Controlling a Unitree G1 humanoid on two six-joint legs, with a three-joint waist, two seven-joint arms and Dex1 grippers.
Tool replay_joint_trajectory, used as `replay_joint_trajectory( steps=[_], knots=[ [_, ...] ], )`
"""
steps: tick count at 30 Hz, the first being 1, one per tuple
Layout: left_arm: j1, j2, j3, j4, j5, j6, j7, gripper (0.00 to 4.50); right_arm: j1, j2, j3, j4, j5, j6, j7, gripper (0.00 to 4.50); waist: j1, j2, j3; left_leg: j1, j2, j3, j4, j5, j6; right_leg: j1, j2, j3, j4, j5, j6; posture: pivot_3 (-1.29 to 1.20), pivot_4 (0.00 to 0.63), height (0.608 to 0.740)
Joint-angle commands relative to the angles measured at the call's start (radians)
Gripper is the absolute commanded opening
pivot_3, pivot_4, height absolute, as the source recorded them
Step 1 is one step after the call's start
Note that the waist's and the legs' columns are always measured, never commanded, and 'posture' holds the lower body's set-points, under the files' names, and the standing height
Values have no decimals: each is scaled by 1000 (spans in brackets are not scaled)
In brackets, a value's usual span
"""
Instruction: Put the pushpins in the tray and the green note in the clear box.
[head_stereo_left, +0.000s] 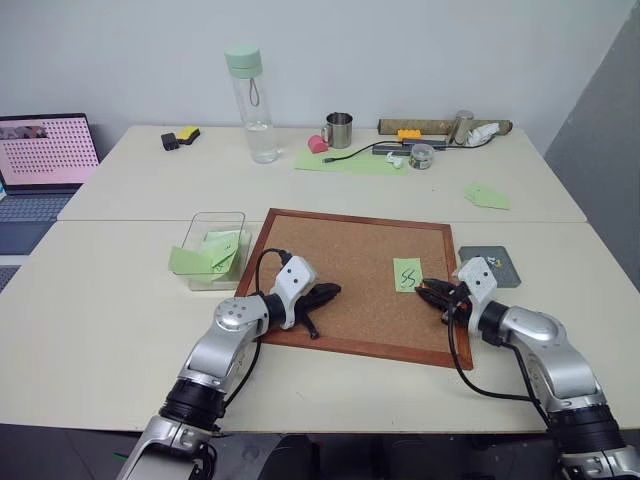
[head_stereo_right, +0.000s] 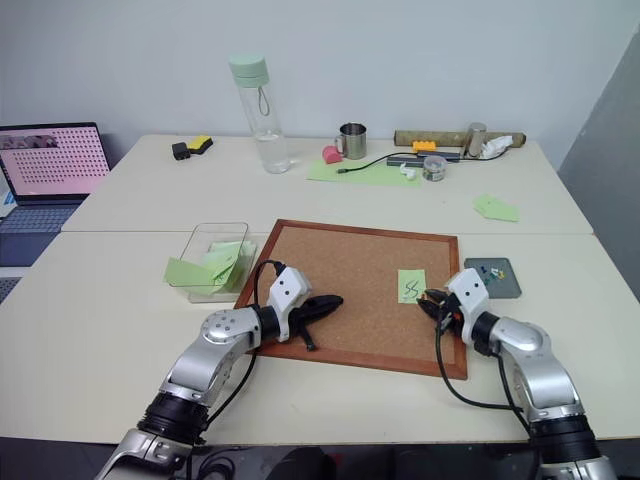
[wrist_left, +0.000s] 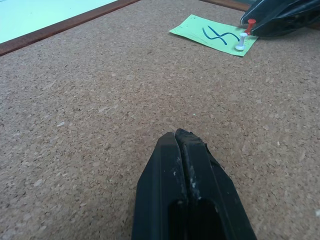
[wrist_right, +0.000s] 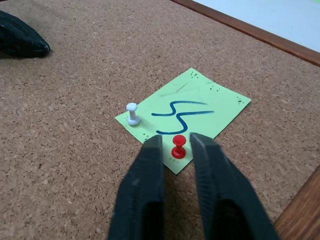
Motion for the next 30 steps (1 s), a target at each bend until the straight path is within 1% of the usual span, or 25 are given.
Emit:
replay_joint_trajectory(
  steps=[1,5,11,20,25,30],
  knots=[
    [31,20,-17,18,25,35,-4,0,-9,1,-17,-15,6,-22,-2,9,0,0,0,0,0,0,0,0,0,0,0,0,0,0,0,0,150,740],
    [36,22,-15,16,25,38,-3,0,-7,7,-25,-40,25,-16,3,9,0,0,0,0,0,0,0,0,0,0,0,0,0,0,0,0,150,740],
    [43,24,-14,15,28,41,0,0,-6,16,-78,-116,124,53,13,9,-1,0,1,0,0,0,0,0,0,0,0,0,0,0,0,0,150,740],
    [48,20,-18,16,31,44,4,0,2,10,-126,-182,212,133,2,9,0,0,1,0,0,-1,-1,0,0,1,0,0,-2,0,0,0,150,740],
    [45,18,-19,20,31,43,4,0,-15,6,-183,-194,247,180,-44,9,0,0,1,0,0,-1,-1,0,0,0,0,0,-2,0,0,0,150,740],
    [42,16,-18,24,30,41,6,0,-23,-69,-273,-126,178,202,-150,9,1,0,1,0,0,-1,-1,0,0,0,0,0,-2,0,0,0,150,740]
  ],
)
